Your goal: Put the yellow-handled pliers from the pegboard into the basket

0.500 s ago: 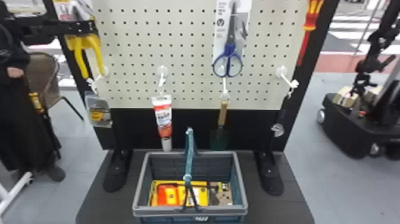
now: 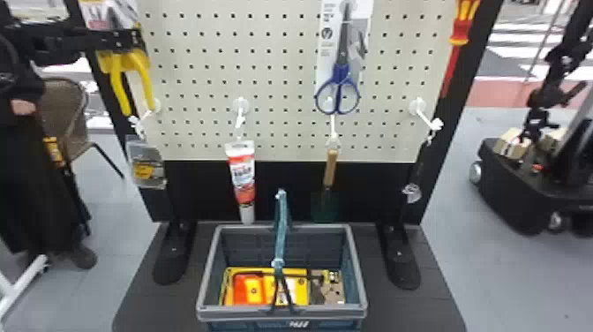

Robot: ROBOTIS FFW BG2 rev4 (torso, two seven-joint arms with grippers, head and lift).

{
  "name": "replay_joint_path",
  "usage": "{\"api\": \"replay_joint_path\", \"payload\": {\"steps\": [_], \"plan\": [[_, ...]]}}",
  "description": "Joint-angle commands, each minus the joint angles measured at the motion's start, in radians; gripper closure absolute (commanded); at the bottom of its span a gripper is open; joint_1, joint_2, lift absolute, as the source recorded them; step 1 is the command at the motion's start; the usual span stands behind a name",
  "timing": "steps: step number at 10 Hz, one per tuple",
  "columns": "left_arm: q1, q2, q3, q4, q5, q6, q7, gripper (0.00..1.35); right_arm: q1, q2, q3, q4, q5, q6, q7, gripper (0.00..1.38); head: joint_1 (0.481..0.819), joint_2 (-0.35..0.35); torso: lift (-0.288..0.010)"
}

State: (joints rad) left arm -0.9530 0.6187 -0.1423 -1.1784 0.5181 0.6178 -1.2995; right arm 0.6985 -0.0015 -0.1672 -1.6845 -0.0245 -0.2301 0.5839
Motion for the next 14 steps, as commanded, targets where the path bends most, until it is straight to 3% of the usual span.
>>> {"api": "replay_joint_path", "payload": {"steps": [1,4,6,8,10,14], "plan": [[0.019,0.001,0.018,-0.035,0.000,0.008,0.003,1.15,0.000,0.002,0.000,0.002,0.002,0.000,0.001,0.19,0.549,0.000,-0.100],[0.125,0.012,0.090,-0.217,0.043,0.069,0.059,1.15,0.004,0.002,0.000,0.002,0.002,0.000,0.001,0.19,0.549,0.000,-0.100],[0.183,0.006,0.119,-0.278,0.074,0.073,0.082,1.15,0.011,0.002,-0.002,-0.001,0.002,0.000,0.001,0.19,0.549,0.000,-0.100],[0.326,-0.034,0.199,-0.335,0.076,0.042,0.103,1.15,0.011,0.002,-0.002,-0.001,0.000,0.000,0.001,0.19,0.549,0.000,-0.100],[0.460,-0.091,0.260,-0.381,0.071,-0.030,0.135,1.15,0.015,0.002,-0.003,-0.008,-0.002,0.000,0.001,0.19,0.549,0.000,-0.100],[0.646,-0.194,0.294,-0.416,0.051,-0.191,0.190,1.15,0.024,0.002,-0.006,-0.020,-0.008,0.000,0.001,0.19,0.549,0.000,-0.100]]}}
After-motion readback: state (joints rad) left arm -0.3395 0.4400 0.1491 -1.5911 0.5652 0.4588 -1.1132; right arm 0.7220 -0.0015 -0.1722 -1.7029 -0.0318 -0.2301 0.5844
